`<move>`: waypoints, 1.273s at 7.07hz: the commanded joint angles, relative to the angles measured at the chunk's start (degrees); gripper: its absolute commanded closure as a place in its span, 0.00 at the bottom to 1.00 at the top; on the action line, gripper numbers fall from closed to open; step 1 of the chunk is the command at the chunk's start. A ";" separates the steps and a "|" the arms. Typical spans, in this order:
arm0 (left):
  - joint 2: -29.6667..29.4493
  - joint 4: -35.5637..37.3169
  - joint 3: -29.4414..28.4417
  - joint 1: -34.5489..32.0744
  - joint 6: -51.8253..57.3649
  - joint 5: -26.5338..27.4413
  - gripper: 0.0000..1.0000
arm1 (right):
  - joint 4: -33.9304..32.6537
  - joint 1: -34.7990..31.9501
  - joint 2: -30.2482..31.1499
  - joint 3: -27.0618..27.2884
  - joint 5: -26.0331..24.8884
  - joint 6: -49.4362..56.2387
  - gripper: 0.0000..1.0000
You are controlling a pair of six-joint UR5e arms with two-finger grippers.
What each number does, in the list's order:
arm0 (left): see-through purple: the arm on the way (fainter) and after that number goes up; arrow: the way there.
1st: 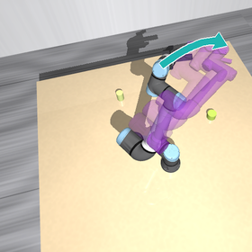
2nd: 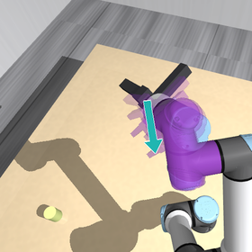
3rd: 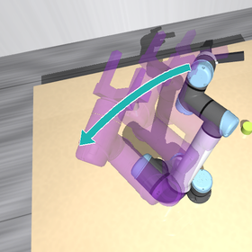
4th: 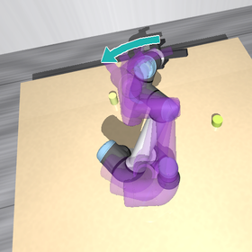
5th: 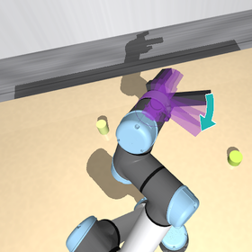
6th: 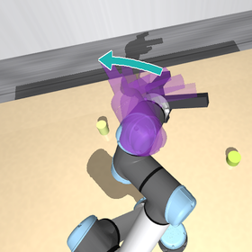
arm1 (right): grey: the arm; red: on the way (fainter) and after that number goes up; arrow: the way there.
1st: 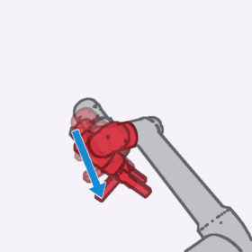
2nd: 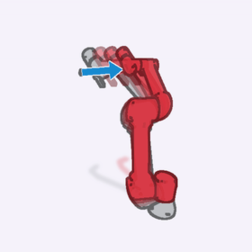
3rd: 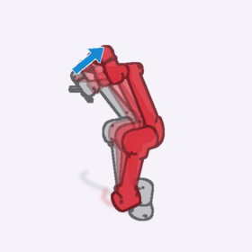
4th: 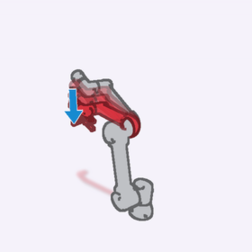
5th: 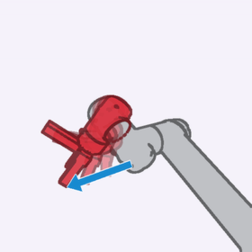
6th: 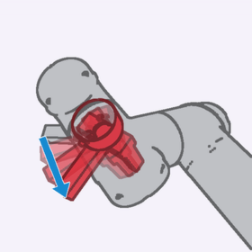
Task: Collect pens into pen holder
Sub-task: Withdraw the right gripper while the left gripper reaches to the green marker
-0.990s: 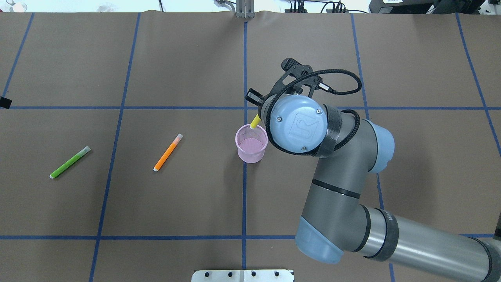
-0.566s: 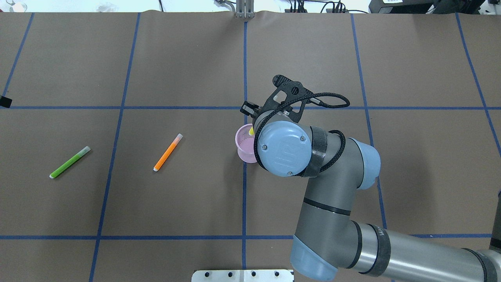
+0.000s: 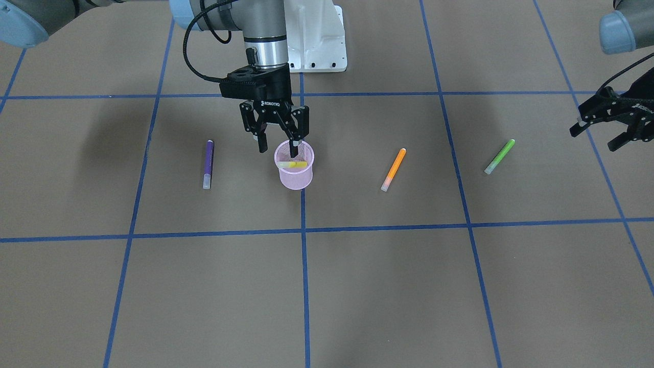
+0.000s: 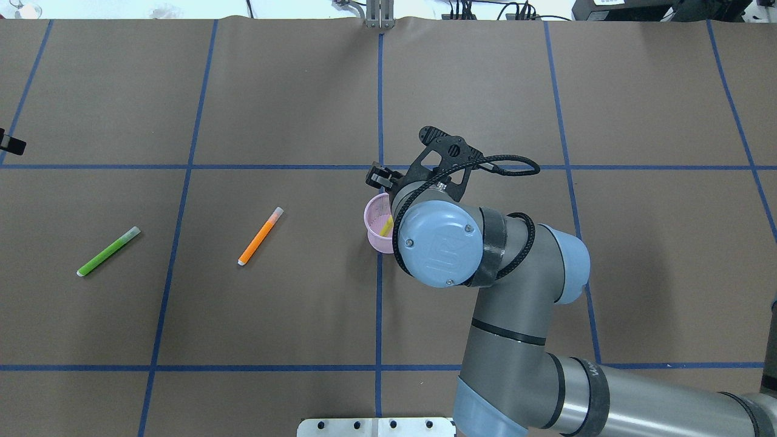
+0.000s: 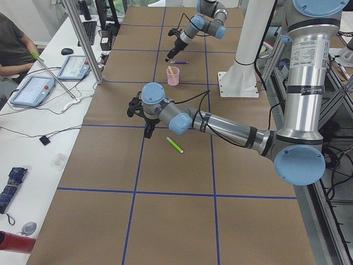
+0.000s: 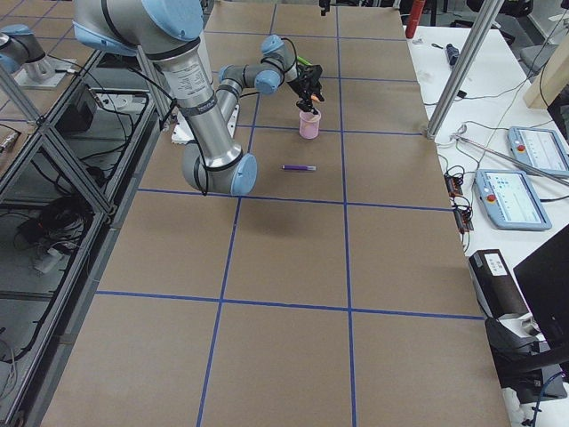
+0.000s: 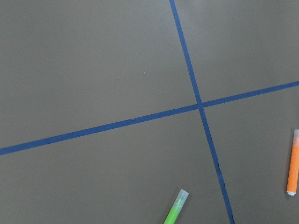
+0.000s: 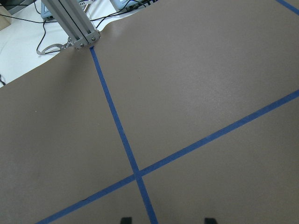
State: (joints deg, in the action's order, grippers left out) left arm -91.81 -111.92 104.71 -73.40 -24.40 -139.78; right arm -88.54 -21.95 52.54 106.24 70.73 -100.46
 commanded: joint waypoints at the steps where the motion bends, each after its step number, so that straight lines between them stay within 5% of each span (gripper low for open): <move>1: -4.93 0.39 -0.73 9.60 0.76 9.21 0.02 | -0.23 -5.51 6.57 8.77 9.87 4.97 0.00; 3: -5.22 4.32 1.54 18.33 2.85 19.58 0.10 | 0.12 -19.03 12.47 9.25 29.74 16.90 0.00; 5: -7.83 20.09 1.74 19.61 24.20 29.01 0.11 | 0.38 -27.76 19.41 8.55 38.04 32.87 0.00; 7: -9.70 24.99 -1.59 19.96 28.62 27.99 0.14 | 0.38 -31.91 21.02 5.66 43.51 39.09 0.00; 9: -9.18 27.18 -5.55 20.66 28.27 16.81 0.25 | 0.38 -32.02 21.72 5.38 43.88 39.20 0.00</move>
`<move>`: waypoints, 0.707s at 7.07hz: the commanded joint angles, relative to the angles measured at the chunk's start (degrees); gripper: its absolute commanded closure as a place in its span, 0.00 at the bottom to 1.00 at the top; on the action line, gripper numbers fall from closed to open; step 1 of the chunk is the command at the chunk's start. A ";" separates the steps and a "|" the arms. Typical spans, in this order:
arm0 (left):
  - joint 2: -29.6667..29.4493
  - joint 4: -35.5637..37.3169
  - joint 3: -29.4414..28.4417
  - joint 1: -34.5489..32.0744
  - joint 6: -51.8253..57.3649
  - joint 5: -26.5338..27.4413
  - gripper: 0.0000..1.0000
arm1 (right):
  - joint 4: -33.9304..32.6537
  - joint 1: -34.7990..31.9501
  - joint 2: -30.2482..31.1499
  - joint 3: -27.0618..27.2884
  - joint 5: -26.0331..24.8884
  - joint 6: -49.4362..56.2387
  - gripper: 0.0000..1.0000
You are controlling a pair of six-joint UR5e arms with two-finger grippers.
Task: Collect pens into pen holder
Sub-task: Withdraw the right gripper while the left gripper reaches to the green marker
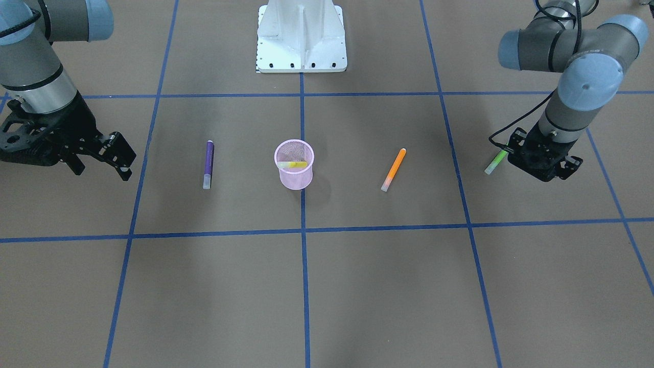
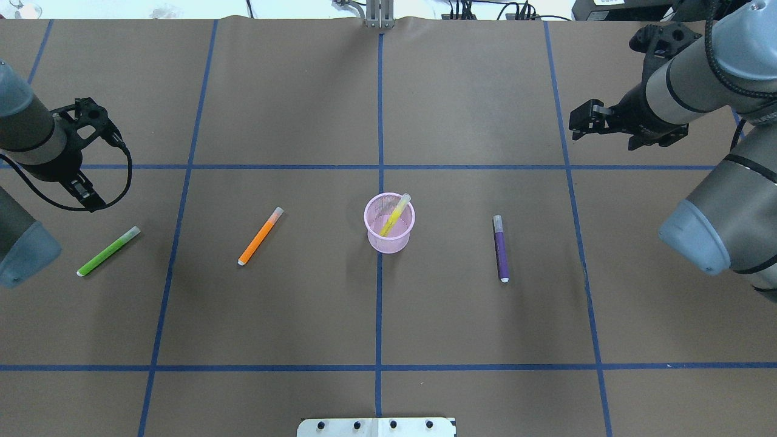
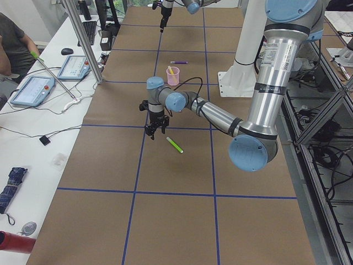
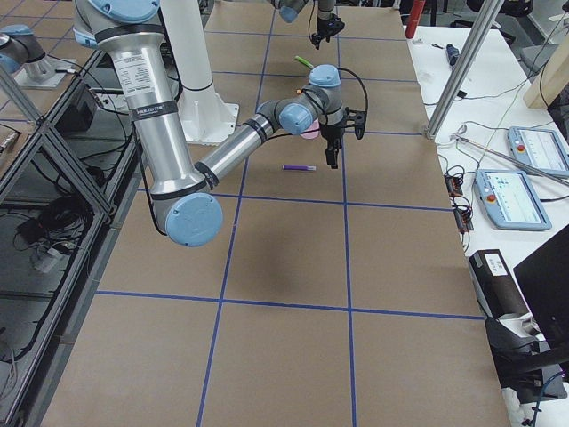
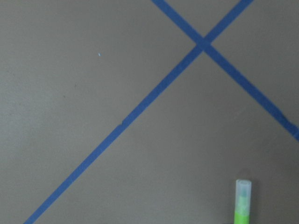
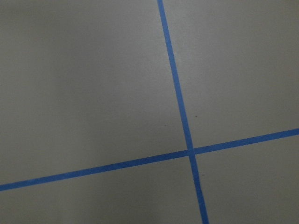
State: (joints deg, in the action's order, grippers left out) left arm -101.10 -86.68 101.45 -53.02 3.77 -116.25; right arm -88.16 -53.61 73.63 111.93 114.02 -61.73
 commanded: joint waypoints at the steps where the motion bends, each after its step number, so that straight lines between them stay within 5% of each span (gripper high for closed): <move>1: -0.23 3.43 -2.22 1.07 -0.86 -9.41 0.13 | 0.01 -0.36 0.81 -0.31 0.59 0.47 0.00; 2: -0.59 3.36 -1.87 2.47 -6.00 -8.48 0.00 | 0.01 -0.36 1.16 -0.22 0.59 0.30 0.00; 5: -1.73 3.27 -2.23 6.97 -4.49 -0.91 0.01 | 1.23 -0.27 1.78 -1.62 0.41 0.39 0.00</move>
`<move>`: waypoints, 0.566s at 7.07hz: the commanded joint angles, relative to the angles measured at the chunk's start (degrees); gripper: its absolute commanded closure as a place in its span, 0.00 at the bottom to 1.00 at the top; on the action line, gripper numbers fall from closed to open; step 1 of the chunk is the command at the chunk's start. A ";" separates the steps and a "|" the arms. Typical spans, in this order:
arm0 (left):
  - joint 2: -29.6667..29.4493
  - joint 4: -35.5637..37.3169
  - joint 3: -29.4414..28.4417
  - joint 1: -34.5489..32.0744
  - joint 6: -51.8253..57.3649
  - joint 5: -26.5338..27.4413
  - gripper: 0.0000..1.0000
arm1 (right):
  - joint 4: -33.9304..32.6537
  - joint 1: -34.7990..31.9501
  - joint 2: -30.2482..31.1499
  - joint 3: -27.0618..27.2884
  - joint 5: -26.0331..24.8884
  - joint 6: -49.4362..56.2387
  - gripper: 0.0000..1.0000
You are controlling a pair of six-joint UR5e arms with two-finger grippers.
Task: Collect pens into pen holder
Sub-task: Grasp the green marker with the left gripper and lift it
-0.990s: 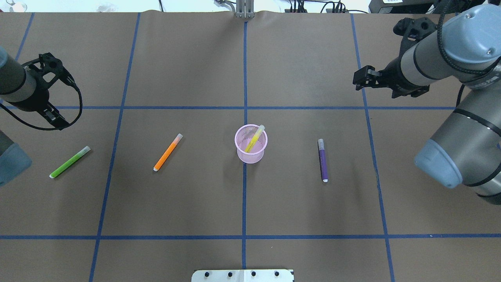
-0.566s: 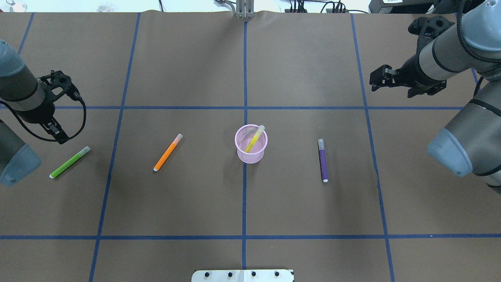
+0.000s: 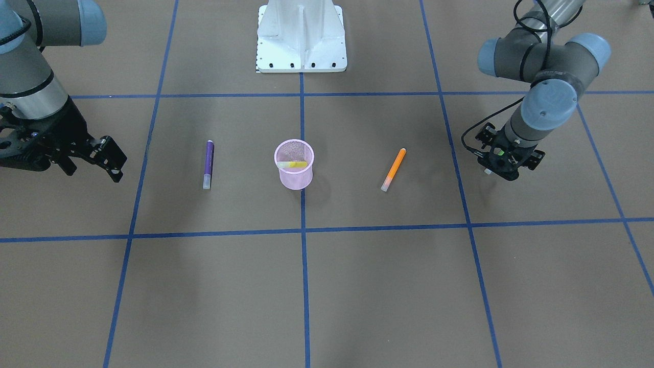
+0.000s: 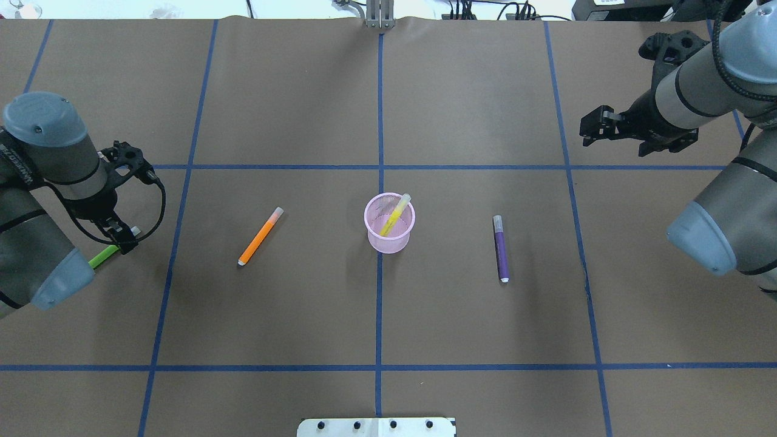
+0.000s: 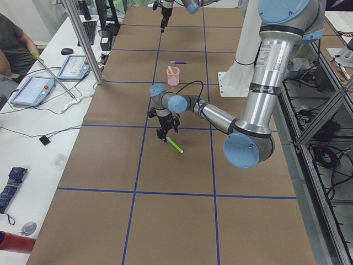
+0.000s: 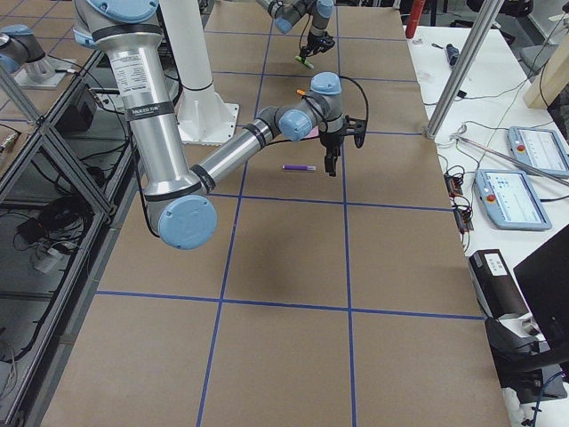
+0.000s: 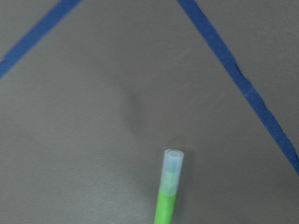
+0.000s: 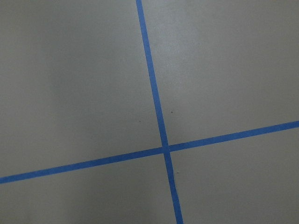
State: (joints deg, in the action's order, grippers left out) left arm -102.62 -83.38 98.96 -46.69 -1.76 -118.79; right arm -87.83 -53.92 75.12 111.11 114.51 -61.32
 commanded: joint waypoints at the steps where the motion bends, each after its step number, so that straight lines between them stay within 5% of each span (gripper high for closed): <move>1: 0.31 -0.38 -0.34 0.55 4.37 1.28 0.02 | 2.38 0.04 0.29 -1.68 -0.08 -0.12 0.00; 4: -0.12 -0.38 -2.01 0.81 3.87 -0.91 0.14 | 5.03 0.04 1.86 -3.18 0.01 -0.03 0.00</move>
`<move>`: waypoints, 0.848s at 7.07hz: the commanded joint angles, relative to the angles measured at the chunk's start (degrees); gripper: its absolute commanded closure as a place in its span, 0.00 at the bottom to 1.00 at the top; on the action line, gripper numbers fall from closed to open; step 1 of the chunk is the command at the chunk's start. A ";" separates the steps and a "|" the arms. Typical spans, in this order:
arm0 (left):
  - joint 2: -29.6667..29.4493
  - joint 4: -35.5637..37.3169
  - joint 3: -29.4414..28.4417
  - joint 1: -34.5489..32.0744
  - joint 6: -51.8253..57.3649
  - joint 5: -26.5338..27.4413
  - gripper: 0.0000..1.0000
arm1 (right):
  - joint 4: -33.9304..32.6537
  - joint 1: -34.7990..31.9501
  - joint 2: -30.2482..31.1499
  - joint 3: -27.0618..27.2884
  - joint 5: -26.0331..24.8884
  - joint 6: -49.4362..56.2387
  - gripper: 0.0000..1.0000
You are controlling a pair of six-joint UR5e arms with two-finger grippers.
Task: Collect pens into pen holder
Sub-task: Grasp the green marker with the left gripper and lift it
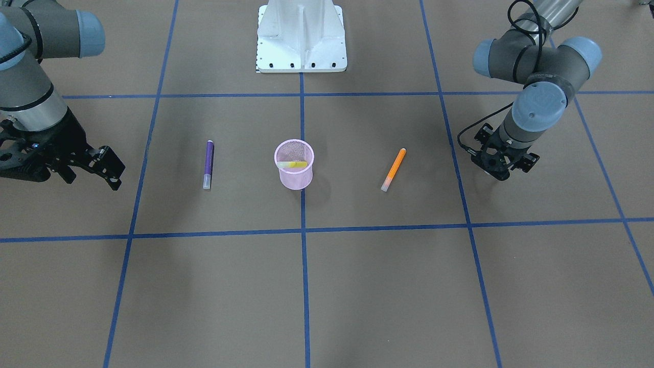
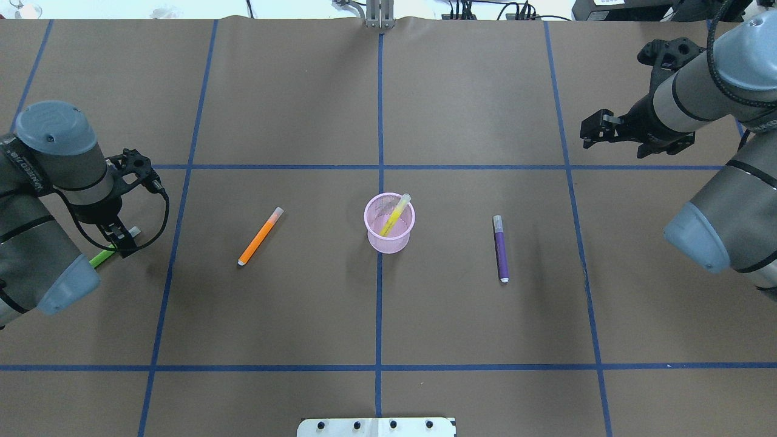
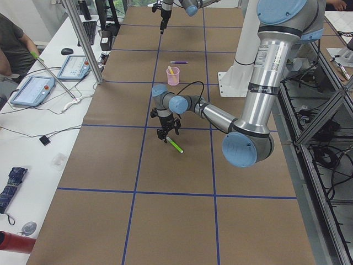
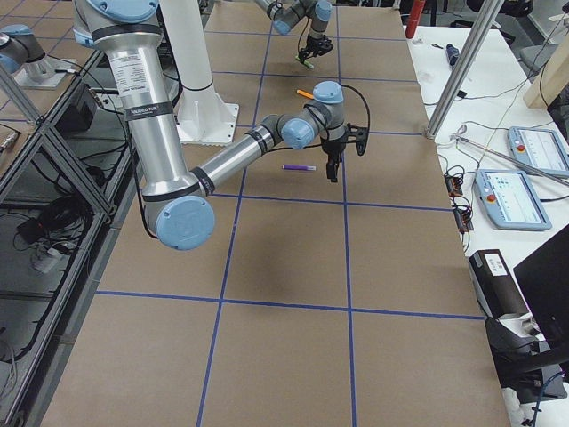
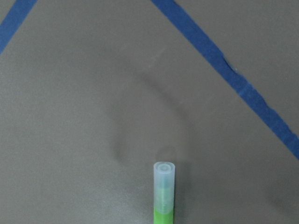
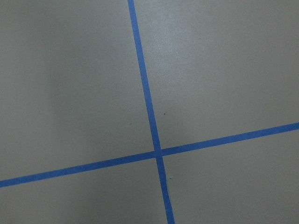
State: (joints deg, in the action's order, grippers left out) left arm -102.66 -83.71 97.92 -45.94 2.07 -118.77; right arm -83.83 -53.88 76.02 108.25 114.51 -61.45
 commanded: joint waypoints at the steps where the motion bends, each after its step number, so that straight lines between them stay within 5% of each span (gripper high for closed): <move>1: -0.18 -0.05 -1.93 0.07 0.13 -0.93 0.18 | 2.00 0.09 1.32 -0.50 0.01 0.02 0.00; 6: 0.09 -0.05 -2.38 0.15 0.57 -0.94 0.48 | 2.36 0.09 1.33 -0.50 0.01 -0.16 0.00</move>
State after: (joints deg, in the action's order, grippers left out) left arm -102.70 -83.76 95.63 -45.81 2.41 -119.78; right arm -81.49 -53.79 77.28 107.76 114.52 -61.61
